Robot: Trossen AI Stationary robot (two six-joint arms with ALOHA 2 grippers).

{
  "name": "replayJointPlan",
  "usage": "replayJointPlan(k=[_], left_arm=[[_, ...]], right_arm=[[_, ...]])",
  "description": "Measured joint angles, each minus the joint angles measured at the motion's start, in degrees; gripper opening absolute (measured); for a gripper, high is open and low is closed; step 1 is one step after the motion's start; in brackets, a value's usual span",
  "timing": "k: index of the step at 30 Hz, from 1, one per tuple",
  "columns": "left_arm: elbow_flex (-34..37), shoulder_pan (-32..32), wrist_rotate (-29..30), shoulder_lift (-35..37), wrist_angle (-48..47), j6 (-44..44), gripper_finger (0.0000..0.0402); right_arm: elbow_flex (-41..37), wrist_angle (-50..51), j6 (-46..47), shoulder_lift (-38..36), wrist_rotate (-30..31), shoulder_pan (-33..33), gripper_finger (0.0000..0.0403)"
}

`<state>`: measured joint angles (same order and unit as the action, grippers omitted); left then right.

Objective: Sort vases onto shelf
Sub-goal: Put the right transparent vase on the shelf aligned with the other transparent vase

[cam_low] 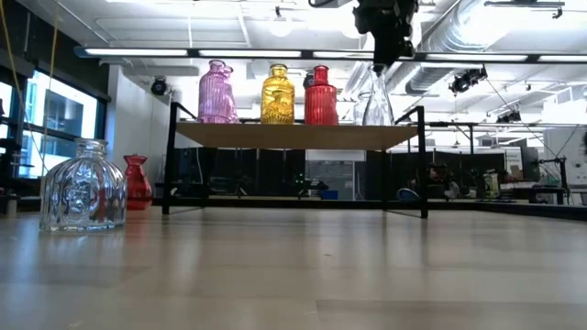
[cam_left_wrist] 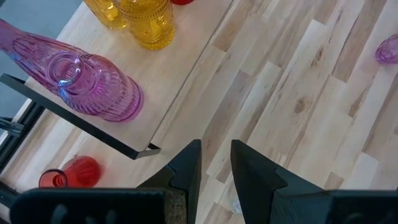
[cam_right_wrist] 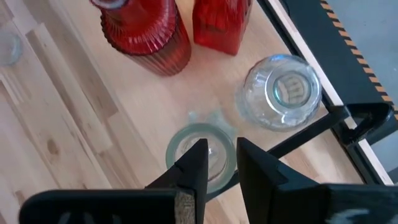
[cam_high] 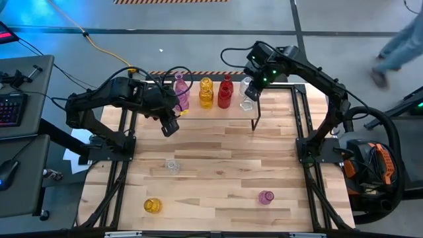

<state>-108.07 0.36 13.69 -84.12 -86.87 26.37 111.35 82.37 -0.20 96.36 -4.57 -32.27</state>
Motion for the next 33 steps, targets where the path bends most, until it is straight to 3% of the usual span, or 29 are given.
replayJointPlan(k=[33], left_arm=[[0.0,0.0,0.0,0.0,0.19,-0.5,0.0076]], right_arm=[[0.02,0.0,-1.32,-0.45,-0.04,0.0,0.0067]])
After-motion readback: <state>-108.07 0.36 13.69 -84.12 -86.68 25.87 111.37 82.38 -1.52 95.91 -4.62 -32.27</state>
